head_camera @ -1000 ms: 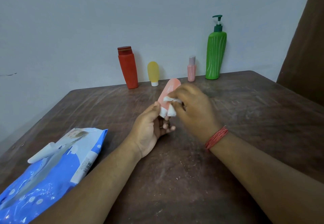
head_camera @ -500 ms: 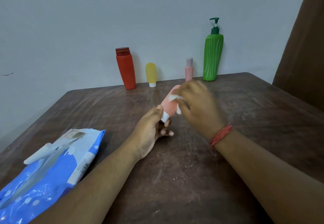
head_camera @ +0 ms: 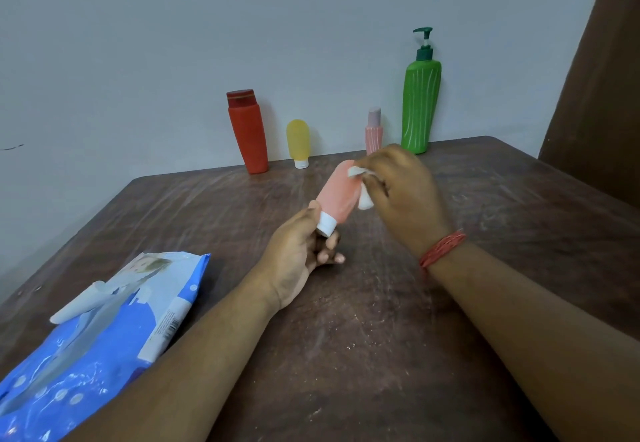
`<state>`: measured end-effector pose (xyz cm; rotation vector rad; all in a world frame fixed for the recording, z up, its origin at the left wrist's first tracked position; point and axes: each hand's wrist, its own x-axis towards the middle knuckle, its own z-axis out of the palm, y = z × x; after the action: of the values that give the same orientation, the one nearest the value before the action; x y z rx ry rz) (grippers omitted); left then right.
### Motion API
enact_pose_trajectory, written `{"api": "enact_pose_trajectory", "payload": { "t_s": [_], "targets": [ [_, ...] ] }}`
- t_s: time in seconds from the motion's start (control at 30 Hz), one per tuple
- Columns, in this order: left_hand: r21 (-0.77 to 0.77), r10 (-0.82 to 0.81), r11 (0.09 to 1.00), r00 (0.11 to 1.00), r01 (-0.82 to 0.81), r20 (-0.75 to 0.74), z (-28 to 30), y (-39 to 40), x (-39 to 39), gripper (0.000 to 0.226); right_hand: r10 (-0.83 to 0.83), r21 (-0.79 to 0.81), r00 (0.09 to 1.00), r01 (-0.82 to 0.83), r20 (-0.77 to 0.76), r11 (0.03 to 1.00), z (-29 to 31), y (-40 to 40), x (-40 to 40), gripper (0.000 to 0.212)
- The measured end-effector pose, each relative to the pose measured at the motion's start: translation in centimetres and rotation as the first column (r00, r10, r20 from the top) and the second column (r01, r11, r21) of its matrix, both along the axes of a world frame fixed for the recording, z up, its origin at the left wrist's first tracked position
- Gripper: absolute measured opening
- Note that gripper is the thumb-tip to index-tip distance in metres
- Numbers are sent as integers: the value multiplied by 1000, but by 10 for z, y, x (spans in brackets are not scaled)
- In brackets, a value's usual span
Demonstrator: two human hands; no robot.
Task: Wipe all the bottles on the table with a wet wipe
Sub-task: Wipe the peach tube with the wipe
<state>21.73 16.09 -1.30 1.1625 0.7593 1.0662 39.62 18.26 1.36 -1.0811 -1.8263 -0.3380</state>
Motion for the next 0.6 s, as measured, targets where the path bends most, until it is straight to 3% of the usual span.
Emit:
{"api": "enact_pose_trajectory", "payload": {
  "t_s": [0.13, 0.3, 0.47, 0.6],
  "targets": [
    [-21, -52, 998, 998, 53, 39, 2, 2, -4, 45, 22, -4, 993, -23, -117, 1000, -2, -3, 1, 24],
    [-85, -106, 989, 987, 117, 123, 0, 7, -8, 58, 87, -42, 920, -112, -382, 993, -1, 2, 0, 18],
    [-124, -83, 986, 979, 108, 188, 1, 9, -11, 53, 122, -61, 938, -149, -324, 987, -7, -4, -12, 24],
    [-128, -108, 983, 978, 132, 178, 1, 8, -10, 51, 46, -35, 941, -62, -334, 997, -4, 1, -3, 24]
  ]
}}
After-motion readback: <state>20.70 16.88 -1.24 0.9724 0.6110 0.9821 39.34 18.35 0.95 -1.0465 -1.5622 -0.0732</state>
